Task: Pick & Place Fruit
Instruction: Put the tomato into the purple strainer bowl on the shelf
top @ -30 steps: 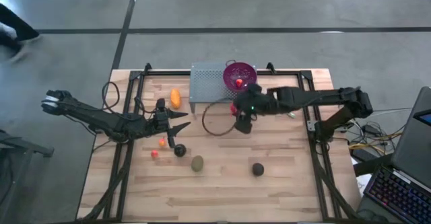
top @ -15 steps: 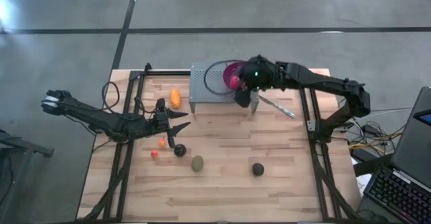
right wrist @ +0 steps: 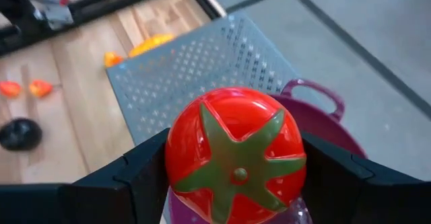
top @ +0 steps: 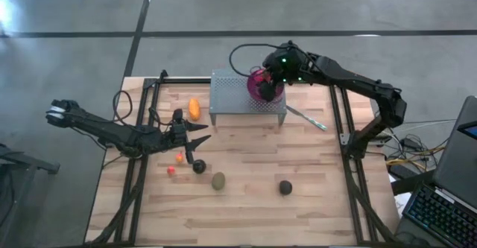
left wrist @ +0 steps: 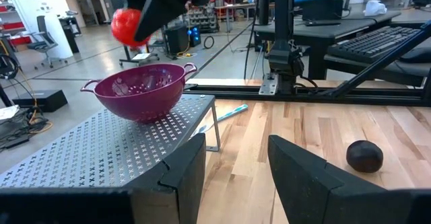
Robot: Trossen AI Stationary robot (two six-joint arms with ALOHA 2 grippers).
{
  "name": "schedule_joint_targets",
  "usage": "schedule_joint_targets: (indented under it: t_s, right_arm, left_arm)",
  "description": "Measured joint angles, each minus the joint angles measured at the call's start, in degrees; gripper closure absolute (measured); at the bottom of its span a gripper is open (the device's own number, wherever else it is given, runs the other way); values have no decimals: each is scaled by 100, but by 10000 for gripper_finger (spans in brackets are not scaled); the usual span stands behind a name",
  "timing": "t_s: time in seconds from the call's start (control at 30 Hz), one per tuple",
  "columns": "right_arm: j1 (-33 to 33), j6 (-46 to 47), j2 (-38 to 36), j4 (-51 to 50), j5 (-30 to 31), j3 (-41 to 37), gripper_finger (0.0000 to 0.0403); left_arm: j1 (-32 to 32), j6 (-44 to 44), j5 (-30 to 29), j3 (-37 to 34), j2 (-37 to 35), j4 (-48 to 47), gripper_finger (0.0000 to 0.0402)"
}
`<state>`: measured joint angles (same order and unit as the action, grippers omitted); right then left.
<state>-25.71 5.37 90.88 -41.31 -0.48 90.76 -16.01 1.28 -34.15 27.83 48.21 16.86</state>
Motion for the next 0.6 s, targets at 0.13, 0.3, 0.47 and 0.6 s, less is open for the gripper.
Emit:
schedule_joint_targets:
  t_s: [0.13, 0.3, 0.47, 0.6]
  right_arm:
    - [-60, -90, 237, -36, -4, 26, 136]
    - [-77, -109, 379, -43, -4, 115, 138]
    - [-153, -96, 390, -269, 1, 116, 145]
    - [-179, -59, 390, -503, 58, 116, 137]
  left_arm:
    - [0, 0, 0, 0, 0, -2, 234]
    - [1, 0, 0, 0, 0, -1, 234]
    - [0, 0, 0, 0, 0, -2, 234]
    - [2, 0, 1, 0, 0, -1, 234]
